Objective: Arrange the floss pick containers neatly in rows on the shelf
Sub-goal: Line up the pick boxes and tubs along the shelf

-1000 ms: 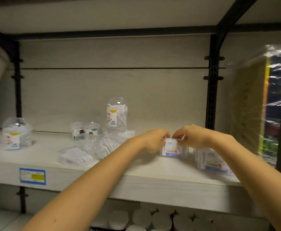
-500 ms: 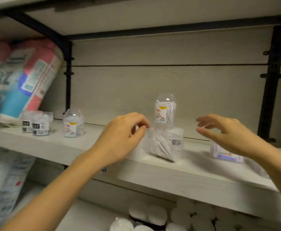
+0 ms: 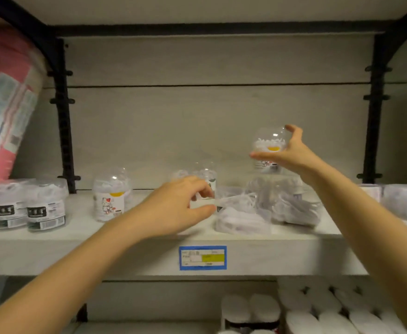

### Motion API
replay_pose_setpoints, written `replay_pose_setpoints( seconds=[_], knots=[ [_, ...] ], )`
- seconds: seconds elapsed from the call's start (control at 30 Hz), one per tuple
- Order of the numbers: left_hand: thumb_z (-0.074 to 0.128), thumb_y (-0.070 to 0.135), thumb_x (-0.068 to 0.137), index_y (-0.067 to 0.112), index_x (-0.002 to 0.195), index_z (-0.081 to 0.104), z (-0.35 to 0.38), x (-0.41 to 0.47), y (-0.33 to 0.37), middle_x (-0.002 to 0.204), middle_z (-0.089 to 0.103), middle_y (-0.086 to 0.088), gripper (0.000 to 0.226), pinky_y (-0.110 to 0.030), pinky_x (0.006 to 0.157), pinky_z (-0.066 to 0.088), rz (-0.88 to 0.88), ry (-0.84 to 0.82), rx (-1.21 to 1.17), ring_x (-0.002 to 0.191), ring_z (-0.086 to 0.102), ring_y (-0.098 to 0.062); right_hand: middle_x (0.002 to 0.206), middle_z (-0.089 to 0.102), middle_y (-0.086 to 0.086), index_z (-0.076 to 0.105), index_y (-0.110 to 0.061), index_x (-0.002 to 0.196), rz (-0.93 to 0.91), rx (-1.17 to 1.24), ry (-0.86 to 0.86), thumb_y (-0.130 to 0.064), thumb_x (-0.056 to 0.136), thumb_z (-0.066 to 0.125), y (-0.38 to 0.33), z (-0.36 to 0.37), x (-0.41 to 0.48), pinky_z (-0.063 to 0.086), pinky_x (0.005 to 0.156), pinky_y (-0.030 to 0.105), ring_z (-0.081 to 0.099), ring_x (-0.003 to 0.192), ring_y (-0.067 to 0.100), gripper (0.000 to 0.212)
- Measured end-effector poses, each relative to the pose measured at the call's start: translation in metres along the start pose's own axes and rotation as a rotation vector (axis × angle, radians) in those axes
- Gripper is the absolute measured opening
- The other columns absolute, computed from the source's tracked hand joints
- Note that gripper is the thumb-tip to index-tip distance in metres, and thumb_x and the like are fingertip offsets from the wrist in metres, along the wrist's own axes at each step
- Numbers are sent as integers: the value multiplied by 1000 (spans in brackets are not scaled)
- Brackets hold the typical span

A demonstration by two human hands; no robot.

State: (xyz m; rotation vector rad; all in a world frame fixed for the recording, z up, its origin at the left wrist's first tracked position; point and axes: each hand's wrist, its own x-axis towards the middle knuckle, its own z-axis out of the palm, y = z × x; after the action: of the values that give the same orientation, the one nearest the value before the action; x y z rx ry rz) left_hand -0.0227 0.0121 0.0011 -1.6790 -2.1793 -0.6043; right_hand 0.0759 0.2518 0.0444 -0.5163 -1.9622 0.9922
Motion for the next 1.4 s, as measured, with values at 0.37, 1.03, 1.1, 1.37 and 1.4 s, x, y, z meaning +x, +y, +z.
replay_pose_setpoints(
  seconds=[0.37, 1.03, 1.1, 1.37, 1.4],
  knots=[
    [56, 49, 84, 25, 131, 46, 25, 35, 4, 131, 49, 6, 53, -33, 102, 37, 260, -290, 34, 118, 42, -10, 110, 61, 2, 42, -19, 111, -19, -198, 183, -42, 57, 83, -11, -1, -9, 53, 85, 40, 61, 99, 21, 71],
    [80, 17, 67, 14, 120, 61, -12, -15, -30, 124, 61, -19, 56, -27, 86, 54, 16, -47, -1602, 106, 63, -24, 105, 71, 15, 76, -15, 90, 49, 828, -385, -42, 25, 91, -39, 9, -155, 57, 76, 33, 69, 98, 27, 72],
    [85, 23, 57, 17, 111, 68, -7, -26, -26, 115, 68, -12, 57, -24, 84, 53, 70, 44, -1707, 104, 65, -19, 110, 69, 19, 76, -12, 92, 100, 955, -445, -35, 22, 91, -36, 29, -157, 53, 85, 46, 65, 105, 34, 76],
    [80, 29, 66, 27, 136, 40, 5, -48, -30, 124, 64, 0, 80, -22, 87, 50, 98, 246, -1518, 114, 60, -15, 143, 37, 25, 29, 3, 141, 67, 1206, -607, -19, 99, 26, -26, 65, -156, 1, 115, 53, 31, 135, 36, 47],
    [78, 28, 70, 31, 139, 36, 4, -50, -34, 128, 61, 3, 81, -21, 89, 48, 90, 249, -1430, 118, 57, -13, 140, 42, 25, 36, 3, 138, 110, 1195, -617, -20, 97, 36, -29, 71, -157, 9, 115, 54, 37, 132, 35, 47]
  ],
)
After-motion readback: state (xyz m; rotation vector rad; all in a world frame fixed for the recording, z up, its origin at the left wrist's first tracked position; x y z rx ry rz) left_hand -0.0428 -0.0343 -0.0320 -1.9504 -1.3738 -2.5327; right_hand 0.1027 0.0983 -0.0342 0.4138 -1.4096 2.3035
